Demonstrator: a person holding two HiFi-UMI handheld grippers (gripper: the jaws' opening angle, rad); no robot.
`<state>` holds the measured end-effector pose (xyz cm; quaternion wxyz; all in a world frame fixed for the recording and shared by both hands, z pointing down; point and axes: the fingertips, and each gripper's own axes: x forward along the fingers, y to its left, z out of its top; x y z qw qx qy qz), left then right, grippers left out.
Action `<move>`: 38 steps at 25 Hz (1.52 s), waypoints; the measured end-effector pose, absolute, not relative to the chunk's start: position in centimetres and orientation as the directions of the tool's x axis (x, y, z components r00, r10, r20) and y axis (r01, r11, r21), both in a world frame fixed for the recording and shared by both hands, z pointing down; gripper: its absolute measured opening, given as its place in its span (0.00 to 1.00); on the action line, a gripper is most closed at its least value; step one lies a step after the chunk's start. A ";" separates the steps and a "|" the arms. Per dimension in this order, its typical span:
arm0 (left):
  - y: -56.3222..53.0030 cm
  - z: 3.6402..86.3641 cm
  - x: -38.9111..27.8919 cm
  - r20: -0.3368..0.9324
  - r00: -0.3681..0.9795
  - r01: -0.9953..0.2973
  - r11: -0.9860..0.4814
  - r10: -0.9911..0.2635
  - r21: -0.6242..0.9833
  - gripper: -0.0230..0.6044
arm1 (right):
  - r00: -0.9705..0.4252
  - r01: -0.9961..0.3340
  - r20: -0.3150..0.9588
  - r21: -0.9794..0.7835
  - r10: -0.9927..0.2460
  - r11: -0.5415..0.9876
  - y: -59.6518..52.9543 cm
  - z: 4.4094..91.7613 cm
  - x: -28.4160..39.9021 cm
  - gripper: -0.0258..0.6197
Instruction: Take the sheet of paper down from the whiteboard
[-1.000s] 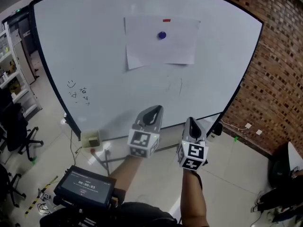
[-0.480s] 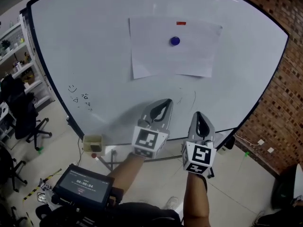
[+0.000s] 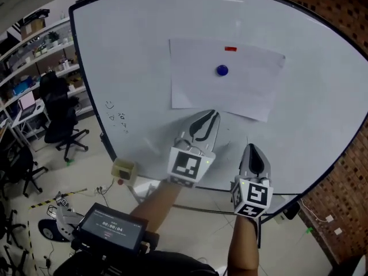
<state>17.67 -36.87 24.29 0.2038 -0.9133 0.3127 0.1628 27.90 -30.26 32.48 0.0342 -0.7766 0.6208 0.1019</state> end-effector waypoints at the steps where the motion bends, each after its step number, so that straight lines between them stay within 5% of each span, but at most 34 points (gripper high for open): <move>1: -36.9 23.6 17.7 -0.428 0.739 -0.657 -0.697 -0.520 -0.288 0.04 | 0.192 -0.976 -0.203 0.063 -0.960 -0.208 -30.3 32.4 28.2 0.06; 3: -37.1 22.1 17.5 -0.437 0.709 -0.698 -0.637 -0.553 -0.327 0.06 | 0.156 -0.985 -0.210 0.044 -0.965 -0.169 -30.3 32.2 28.6 0.06; 10: -39.5 19.1 18.7 -0.352 0.667 -0.736 -0.509 -0.657 -0.445 0.36 | 0.072 -0.997 -0.211 0.013 -0.975 -0.077 -30.5 32.9 29.6 0.06; 20: -41.5 16.3 19.4 -0.309 0.648 -0.740 -0.479 -0.696 -0.472 0.36 | -0.037 -0.984 -0.226 -0.160 -0.974 0.074 -32.2 32.3 31.5 0.07; 24: -42.3 16.1 19.6 -0.311 0.640 -0.745 -0.468 -0.703 -0.476 0.36 | -0.099 -0.959 -0.243 -0.235 -0.965 0.158 -33.2 31.6 31.8 0.16; 38: -42.6 14.8 20.0 -0.348 0.608 -0.771 -0.428 -0.713 -0.472 0.28 | -0.162 -0.927 -0.298 -0.280 -0.941 0.249 -34.3 29.2 31.9 0.22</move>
